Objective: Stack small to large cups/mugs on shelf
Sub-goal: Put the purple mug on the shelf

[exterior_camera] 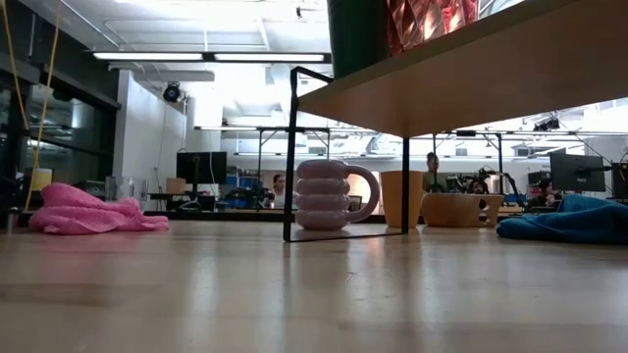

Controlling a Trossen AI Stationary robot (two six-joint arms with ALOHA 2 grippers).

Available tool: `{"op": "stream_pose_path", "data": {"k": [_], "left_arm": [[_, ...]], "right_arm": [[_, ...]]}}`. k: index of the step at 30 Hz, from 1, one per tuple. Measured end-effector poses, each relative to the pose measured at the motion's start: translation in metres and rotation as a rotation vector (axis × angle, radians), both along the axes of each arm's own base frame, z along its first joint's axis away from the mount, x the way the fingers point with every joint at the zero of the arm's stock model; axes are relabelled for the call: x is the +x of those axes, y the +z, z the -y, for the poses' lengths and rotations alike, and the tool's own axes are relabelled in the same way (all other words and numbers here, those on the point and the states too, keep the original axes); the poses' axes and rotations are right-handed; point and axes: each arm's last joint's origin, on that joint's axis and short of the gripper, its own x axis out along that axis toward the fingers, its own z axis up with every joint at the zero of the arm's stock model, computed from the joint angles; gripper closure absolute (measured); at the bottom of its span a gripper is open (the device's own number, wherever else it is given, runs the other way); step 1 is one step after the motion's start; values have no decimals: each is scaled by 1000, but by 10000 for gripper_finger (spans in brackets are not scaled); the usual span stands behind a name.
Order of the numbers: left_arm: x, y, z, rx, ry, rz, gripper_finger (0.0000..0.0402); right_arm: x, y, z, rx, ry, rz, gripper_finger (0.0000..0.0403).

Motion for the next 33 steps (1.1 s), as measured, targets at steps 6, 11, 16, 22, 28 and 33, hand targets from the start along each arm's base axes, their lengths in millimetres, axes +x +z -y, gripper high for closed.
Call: {"op": "stream_pose_path", "data": {"k": [6,11,16,22,28,33], "left_arm": [[-16,-57,18,-45,-98,170,276],[-47,-75,19,-70,-133,288,384],[-77,-83,13,-75,-156,373,398],[-92,-90,10,-84,-180,387,398],[-91,-93,10,-126,-190,369,400],[-90,-96,10,-124,-167,333,401]], "right_arm": [[0,1,0,26,1,12,402],[0,2,0,27,1,21,402],[0,2,0,28,1,25,402],[0,2,0,27,0,25,402],[0,2,0,35,1,26,402],[0,2,0,54,2,29,402]]}}
